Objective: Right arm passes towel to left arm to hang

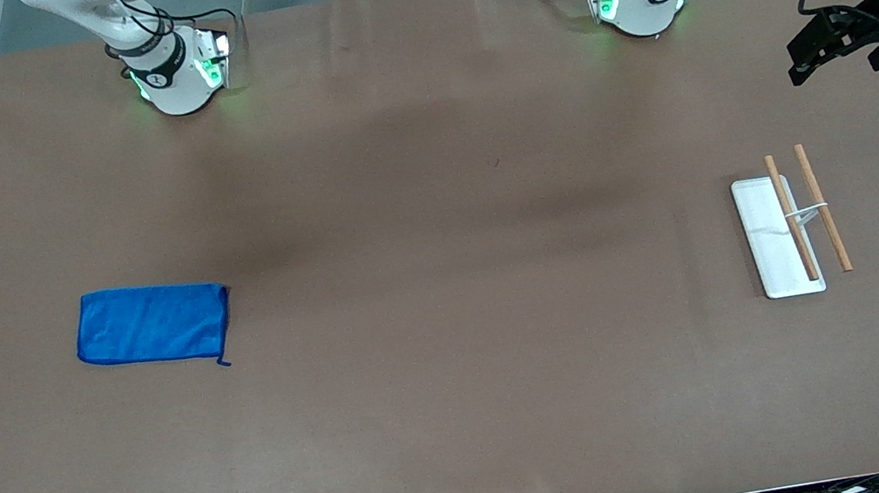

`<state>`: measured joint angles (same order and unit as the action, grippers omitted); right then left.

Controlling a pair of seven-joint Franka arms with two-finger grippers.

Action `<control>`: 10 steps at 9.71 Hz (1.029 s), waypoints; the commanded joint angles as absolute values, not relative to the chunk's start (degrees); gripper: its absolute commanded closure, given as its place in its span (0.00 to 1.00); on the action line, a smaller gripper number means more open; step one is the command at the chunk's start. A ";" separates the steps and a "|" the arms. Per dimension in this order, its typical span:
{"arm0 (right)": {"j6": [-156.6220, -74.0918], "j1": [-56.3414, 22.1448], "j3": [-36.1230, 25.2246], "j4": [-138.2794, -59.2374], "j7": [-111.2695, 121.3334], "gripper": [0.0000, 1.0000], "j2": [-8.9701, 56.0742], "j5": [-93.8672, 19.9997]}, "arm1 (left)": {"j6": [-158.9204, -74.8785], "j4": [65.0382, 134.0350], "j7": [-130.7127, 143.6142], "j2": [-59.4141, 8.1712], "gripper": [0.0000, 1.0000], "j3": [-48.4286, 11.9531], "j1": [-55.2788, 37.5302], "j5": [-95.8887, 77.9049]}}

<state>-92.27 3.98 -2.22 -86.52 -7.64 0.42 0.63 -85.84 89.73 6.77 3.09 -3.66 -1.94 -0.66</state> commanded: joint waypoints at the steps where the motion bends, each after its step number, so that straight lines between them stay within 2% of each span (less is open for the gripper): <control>1: -92.11 4.13 -2.02 -87.36 -7.91 0.00 -0.62 -0.09 | -85.69 91.93 6.50 3.52 0.00 -3.87 -1.76 0.44; 8: -92.72 4.40 -2.02 -90.09 -7.21 0.00 -0.62 1.85 | -85.61 91.85 5.89 3.16 0.00 -4.13 -1.49 0.35; 10: -95.25 4.66 -2.02 -95.93 -3.80 0.00 -0.44 1.85 | -85.69 91.85 5.89 2.99 0.00 -4.04 -1.41 0.35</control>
